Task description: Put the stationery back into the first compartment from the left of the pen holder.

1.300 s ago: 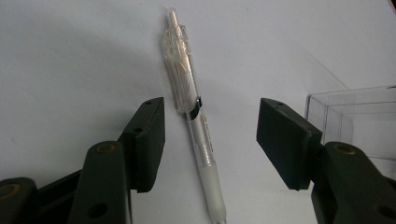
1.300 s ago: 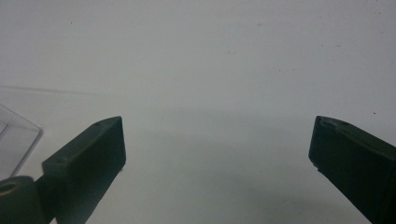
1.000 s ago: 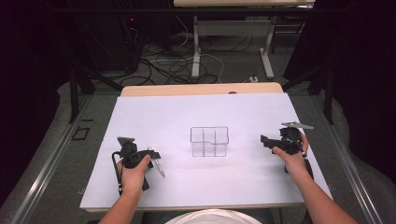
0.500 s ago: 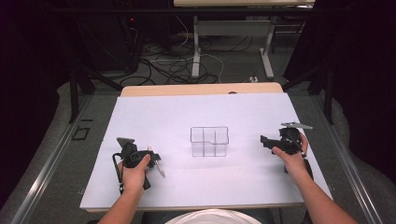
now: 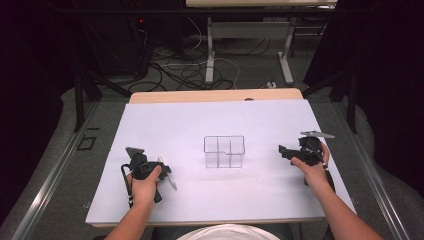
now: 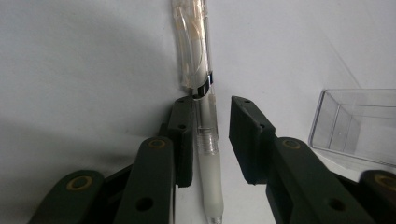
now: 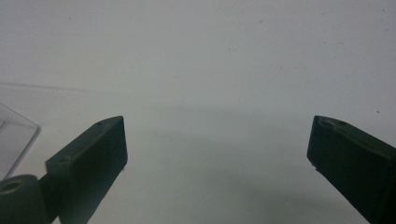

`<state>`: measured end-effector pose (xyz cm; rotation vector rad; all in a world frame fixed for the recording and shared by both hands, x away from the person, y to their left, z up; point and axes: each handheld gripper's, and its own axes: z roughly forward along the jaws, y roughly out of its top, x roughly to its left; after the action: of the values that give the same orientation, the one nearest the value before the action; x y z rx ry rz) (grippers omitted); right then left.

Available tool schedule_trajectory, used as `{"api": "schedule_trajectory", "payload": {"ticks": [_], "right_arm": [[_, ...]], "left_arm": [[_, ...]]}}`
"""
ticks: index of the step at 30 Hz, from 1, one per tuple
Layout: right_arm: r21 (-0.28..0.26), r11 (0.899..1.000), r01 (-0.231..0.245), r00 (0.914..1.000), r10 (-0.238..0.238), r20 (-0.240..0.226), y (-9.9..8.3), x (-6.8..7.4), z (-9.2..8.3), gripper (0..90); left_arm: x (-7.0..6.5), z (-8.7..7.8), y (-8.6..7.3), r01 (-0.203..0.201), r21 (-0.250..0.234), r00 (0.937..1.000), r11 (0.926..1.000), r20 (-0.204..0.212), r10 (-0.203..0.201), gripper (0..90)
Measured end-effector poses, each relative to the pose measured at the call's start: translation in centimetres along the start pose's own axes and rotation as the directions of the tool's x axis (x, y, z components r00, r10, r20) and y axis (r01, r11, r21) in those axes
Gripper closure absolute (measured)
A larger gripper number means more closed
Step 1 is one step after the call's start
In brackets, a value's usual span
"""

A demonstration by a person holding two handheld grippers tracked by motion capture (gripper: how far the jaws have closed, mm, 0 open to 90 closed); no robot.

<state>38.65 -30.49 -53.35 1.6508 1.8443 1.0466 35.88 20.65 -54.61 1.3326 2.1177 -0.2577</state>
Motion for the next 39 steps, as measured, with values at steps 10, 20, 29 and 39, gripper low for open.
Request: {"api": "schedule_trajectory", "payload": {"ticks": [10, 20, 29, 39], "right_arm": [[0.0, 1.0, 0.002, 1.0, -0.002, -0.001, 0.0, -0.02, -0.03, 4.4], [-0.005, 1.0, -0.001, 1.0, 0.001, -0.001, 0.02, -0.06, -0.07, 4.5], [-0.004, 1.0, -0.006, 1.0, 0.006, -0.001, 0.02, -0.04, -0.09, 4.4], [-0.004, 1.0, -0.006, 1.0, 0.006, -0.001, 0.03, -0.04, -0.12, 4.6]], "left_arm": [[0.12, 0.02, 0.0, 0.013, -0.005, 0.9999, 0.9999, 0.005, -0.012, 78.0], [0.26, 0.08, 0.15, 0.012, 0.007, 0.9996, 0.9999, 0.024, -0.012, 79.4], [0.07, -0.08, 0.04, -0.019, 0.007, 0.9994, 0.9998, 0.03, 0.019, 79.5], [-0.02, -0.25, 0.2, -0.054, 0.016, 0.9968, 0.9984, 0.06, 0.053, 79.5]]}}
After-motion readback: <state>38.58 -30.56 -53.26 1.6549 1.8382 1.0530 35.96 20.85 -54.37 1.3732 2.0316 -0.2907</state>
